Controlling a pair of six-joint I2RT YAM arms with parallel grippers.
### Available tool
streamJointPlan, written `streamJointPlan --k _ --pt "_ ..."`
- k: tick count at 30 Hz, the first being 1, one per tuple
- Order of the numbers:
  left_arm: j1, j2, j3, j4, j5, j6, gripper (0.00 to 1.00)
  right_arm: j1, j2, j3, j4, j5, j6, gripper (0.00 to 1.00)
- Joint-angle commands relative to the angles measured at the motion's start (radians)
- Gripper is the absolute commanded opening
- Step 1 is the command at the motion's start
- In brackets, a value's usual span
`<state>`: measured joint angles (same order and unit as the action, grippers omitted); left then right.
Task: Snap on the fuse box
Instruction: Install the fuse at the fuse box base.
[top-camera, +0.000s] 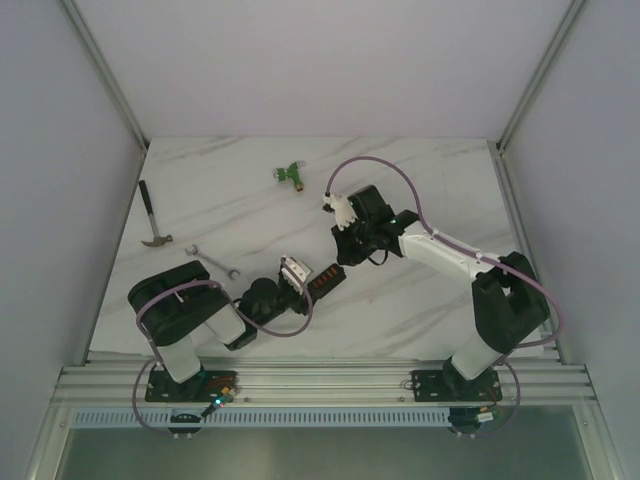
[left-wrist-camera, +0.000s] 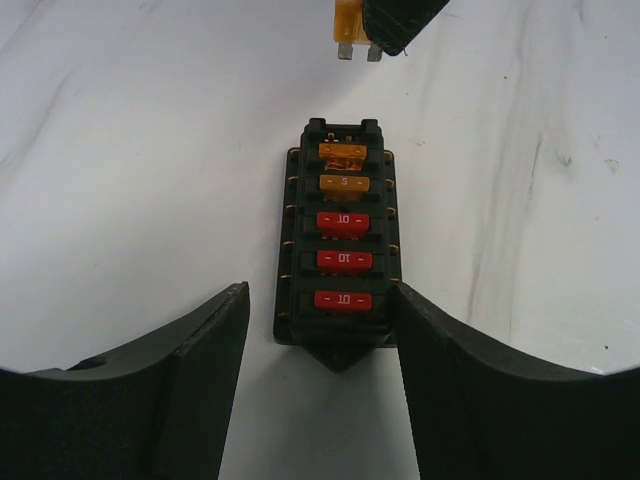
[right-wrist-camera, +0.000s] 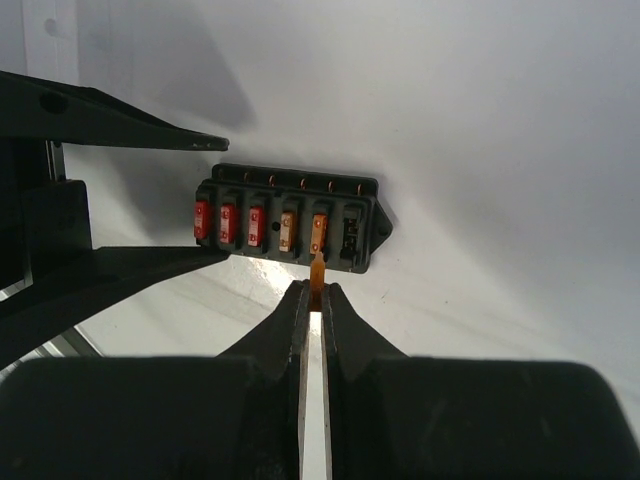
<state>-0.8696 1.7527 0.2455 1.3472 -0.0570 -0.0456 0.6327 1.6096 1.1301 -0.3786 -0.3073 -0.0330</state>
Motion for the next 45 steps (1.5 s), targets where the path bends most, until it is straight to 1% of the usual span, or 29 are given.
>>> streamJointPlan --k 1,4,10,14,19,26,31,38,45 --pt "0.013 0.02 0.015 0.05 0.049 0.007 0.67 0.013 0.02 0.04 -0.016 0.032 0.0 0.0" --pt "0.017 0.021 0.018 0.047 0.061 0.006 0.65 0.017 0.034 0.051 -0.027 0.055 -0.002 0.0" --pt "0.024 0.031 0.026 0.028 0.085 0.003 0.52 0.038 0.084 0.094 -0.066 0.124 -0.001 0.0" --pt "0.024 0.036 0.028 0.015 0.089 0.003 0.5 0.059 0.125 0.129 -0.094 0.172 0.007 0.0" --pt "0.025 0.043 0.032 0.006 0.091 0.003 0.49 0.09 0.163 0.164 -0.144 0.252 0.028 0.0" --pt "0.024 0.044 0.032 -0.002 0.088 0.003 0.48 0.11 0.177 0.162 -0.151 0.305 0.04 0.0" --pt "0.026 0.041 0.033 -0.006 0.093 0.003 0.48 0.111 0.181 0.145 -0.136 0.307 0.036 0.0" --pt "0.026 0.043 0.036 -0.012 0.101 0.003 0.48 0.111 0.194 0.11 -0.068 0.27 0.034 0.0" --pt "0.03 0.042 0.038 -0.016 0.112 0.001 0.48 0.111 0.199 0.082 -0.059 0.275 0.03 0.0"
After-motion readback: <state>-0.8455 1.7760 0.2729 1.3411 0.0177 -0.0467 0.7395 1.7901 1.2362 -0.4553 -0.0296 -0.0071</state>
